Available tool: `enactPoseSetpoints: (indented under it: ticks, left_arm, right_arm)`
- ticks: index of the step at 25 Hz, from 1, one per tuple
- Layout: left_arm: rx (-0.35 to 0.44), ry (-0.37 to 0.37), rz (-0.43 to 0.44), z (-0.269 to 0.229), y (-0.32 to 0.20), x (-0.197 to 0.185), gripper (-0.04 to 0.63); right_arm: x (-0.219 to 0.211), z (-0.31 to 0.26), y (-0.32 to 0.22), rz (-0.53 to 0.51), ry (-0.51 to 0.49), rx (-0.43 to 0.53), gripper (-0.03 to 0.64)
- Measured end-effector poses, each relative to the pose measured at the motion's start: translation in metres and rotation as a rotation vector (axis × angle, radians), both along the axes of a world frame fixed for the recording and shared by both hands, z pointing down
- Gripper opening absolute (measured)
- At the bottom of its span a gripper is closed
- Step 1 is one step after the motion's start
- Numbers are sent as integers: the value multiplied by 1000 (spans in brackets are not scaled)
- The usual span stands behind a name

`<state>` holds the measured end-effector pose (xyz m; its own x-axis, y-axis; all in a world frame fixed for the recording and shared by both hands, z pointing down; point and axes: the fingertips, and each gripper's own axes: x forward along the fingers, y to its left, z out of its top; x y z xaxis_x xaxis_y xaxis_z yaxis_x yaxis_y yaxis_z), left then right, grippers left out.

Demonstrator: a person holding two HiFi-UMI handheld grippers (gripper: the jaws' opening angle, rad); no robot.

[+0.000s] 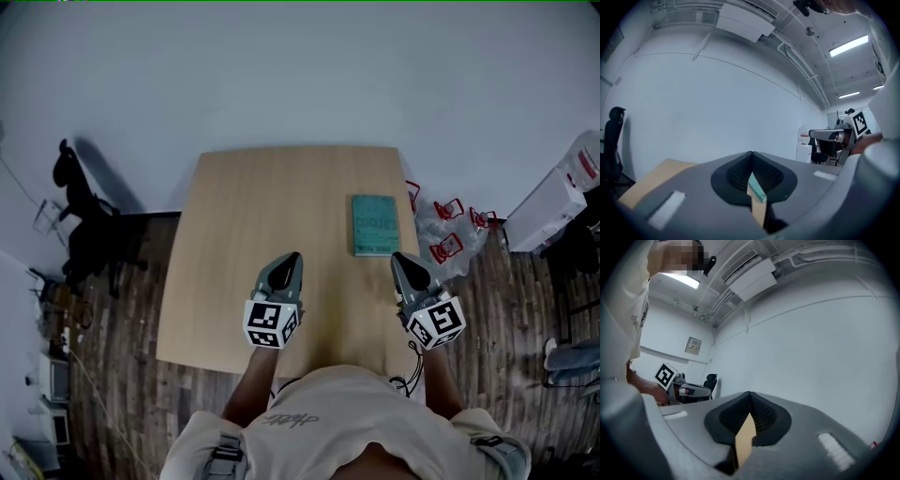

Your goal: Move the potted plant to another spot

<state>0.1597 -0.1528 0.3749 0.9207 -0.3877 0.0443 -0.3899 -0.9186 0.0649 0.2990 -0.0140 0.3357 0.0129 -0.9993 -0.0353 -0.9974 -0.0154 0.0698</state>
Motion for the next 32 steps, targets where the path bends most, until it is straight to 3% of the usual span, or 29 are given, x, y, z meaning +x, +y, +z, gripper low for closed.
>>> enactPoseSetpoints:
  ticks: [8, 18, 32]
  left_arm:
    - [35, 43, -12, -30, -17, 5, 17]
    - [17, 57, -37, -37, -13, 5, 17]
    - [49, 9, -33, -34, 5, 0, 17]
  right_arm:
    - [-11, -32, -14, -25, 48, 62, 2]
    - [-6, -22, -10, -25, 26, 25, 2]
    - [-9, -22, 0, -15, -47, 66, 2]
